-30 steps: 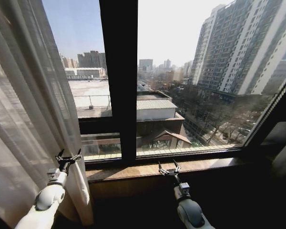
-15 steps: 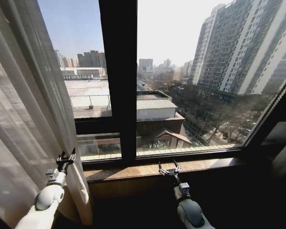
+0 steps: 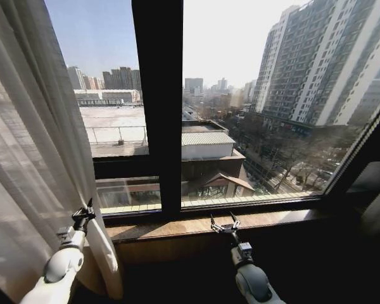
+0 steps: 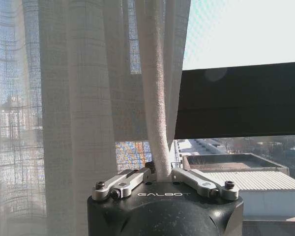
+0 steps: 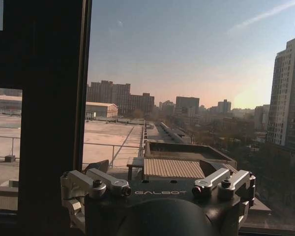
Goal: Open the curtains by pulling them apart, changing their state from closed to fully open.
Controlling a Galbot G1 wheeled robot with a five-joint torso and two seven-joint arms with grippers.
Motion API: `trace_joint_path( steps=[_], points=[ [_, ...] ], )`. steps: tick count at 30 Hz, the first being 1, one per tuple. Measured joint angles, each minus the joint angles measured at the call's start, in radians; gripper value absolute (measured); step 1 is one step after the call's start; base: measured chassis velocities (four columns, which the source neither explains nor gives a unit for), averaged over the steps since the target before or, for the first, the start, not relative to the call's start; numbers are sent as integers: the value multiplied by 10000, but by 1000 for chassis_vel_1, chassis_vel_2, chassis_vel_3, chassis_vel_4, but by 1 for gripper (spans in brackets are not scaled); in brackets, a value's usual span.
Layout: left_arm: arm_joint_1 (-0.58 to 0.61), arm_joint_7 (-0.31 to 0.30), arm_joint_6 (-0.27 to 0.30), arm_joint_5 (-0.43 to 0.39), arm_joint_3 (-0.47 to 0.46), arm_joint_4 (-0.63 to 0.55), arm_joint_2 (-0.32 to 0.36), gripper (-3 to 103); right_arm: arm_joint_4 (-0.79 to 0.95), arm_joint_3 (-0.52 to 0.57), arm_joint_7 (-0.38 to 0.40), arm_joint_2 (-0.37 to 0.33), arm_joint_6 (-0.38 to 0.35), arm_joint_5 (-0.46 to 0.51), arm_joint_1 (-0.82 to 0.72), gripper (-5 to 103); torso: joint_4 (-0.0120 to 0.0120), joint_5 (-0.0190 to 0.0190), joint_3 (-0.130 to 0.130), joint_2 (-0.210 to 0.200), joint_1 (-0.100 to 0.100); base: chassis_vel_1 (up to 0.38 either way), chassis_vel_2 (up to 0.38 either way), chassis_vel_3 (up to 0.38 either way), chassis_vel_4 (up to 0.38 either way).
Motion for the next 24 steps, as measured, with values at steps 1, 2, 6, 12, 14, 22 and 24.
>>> trace_joint_path(
  steps=[1, 2, 6, 12, 14, 22, 24],
  points=[
    [14, -8, 0, -5, -12, -12, 0, 0, 0, 0, 0, 0, 0, 0, 0, 100, 0, 0, 0, 0, 0, 0, 0, 0, 0],
    [14, -8, 0, -5, -12, -12, 0, 0, 0, 0, 0, 0, 0, 0, 0, 100, 0, 0, 0, 0, 0, 0, 0, 0, 0],
    [48, -31, 0, -6, -42, -44, -19, 0, 0, 0, 0, 0, 0, 0, 0, 100, 0, 0, 0, 0, 0, 0, 0, 0, 0],
    [87, -41, 1, 9, -92, -73, -28, 0, 0, 0, 0, 0, 0, 0, 0, 100, -1, 0, 0, 0, 0, 0, 0, 0, 0],
    [87, -44, -17, 18, -98, -73, -28, 0, 0, 1, 0, 0, 0, 0, 0, 100, -1, 1, 0, 0, 0, 30, 54, -52, -53],
    [166, -87, -41, 25, -160, -99, -53, 0, 0, 1, 0, 0, 0, 0, 0, 100, -2, 1, 0, 0, 0, 148, 146, -133, -147],
    [206, -91, -51, 32, -179, -116, -67, 0, 0, 1, 0, -1, 0, 0, 0, 100, -1, 1, 0, 0, 1, 235, 226, -215, -260]
  ],
)
